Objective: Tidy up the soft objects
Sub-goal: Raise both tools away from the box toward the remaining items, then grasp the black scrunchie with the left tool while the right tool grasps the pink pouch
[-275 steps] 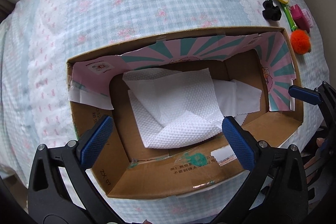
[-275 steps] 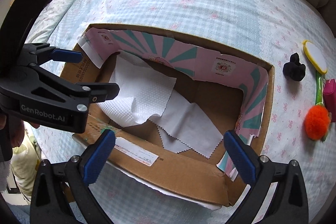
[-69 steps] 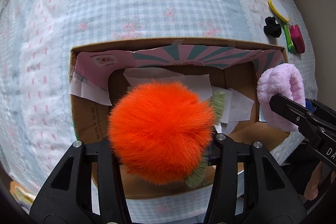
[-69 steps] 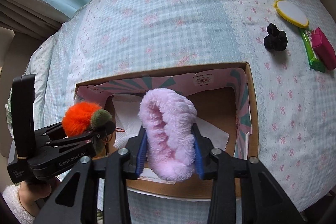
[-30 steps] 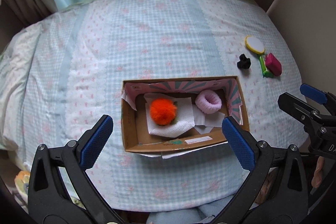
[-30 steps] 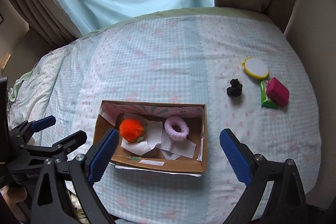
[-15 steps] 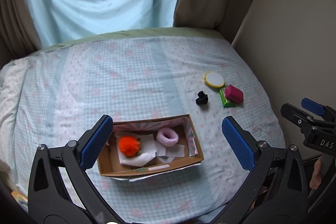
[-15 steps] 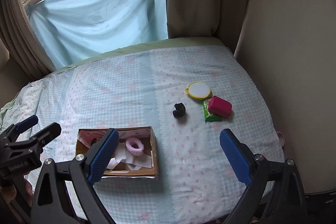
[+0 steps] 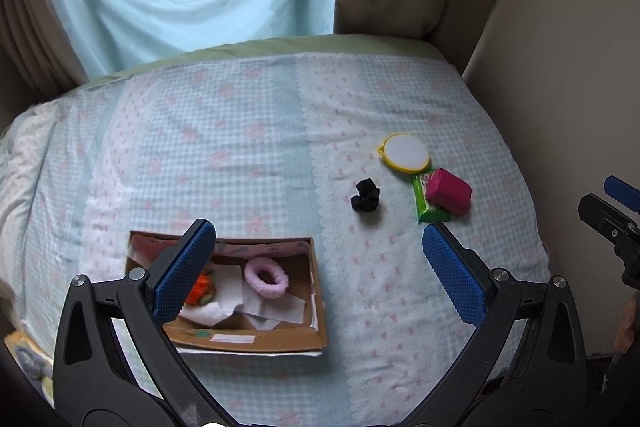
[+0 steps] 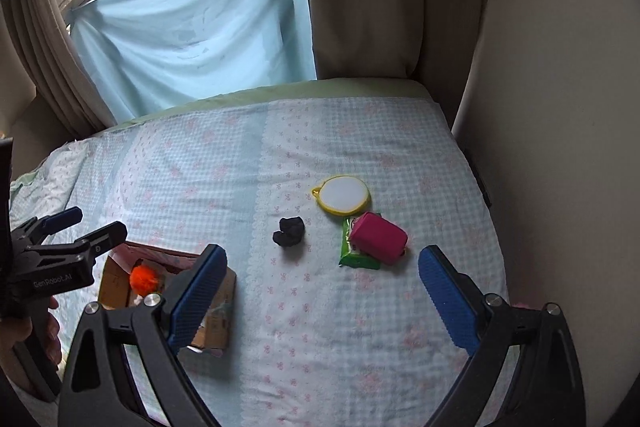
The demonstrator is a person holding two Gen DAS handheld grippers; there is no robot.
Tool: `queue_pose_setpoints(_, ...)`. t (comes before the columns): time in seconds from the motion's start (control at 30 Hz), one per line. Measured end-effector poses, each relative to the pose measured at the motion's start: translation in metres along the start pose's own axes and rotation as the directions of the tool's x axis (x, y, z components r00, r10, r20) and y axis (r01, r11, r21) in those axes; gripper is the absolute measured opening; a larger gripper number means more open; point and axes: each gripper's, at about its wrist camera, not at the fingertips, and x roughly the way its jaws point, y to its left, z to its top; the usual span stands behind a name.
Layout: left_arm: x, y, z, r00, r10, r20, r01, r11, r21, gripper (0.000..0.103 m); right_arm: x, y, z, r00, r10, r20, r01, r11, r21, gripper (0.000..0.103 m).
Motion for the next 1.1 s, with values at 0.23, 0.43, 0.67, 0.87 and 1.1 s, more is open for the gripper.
queue_pose_setpoints(0.23,0.077,-0.047,0.01,0.997,0.002,-0.077,-0.006,0.998,-0.055,0.103,0.074,-0.067,0.005,0.996,0.046,-0.071,-0.056,0.988,-0.142,0.096)
queue_pose_setpoints(0.43,0.157,-0.073,0.011,0.987,0.0,-0.162,-0.007,0.999,-0.04,0.103,0.15,-0.091,-0.003,0.982,0.116,-0.147,-0.146,0.965,-0.218,0.096)
queue_pose_setpoints(0.67,0.269,-0.083,0.002,0.962,0.022,-0.273,-0.029,0.999,-0.02,0.103,0.247,-0.11,-0.017,0.948,0.129,-0.291,-0.217,0.931,-0.293,0.096)
queue_pose_setpoints(0.87,0.342,-0.083,-0.007,0.939,0.016,-0.343,-0.013,1.0,0.012,0.102,0.31,-0.112,-0.028,0.925,0.142,-0.351,-0.286,0.87,-0.401,0.096)
queue_pose_setpoints(1.1,0.386,-0.084,-0.014,0.925,0.001,-0.381,0.005,1.0,0.015,0.088,0.347,-0.1,-0.042,0.911,0.14,-0.389,-0.34,0.789,-0.512,0.096)
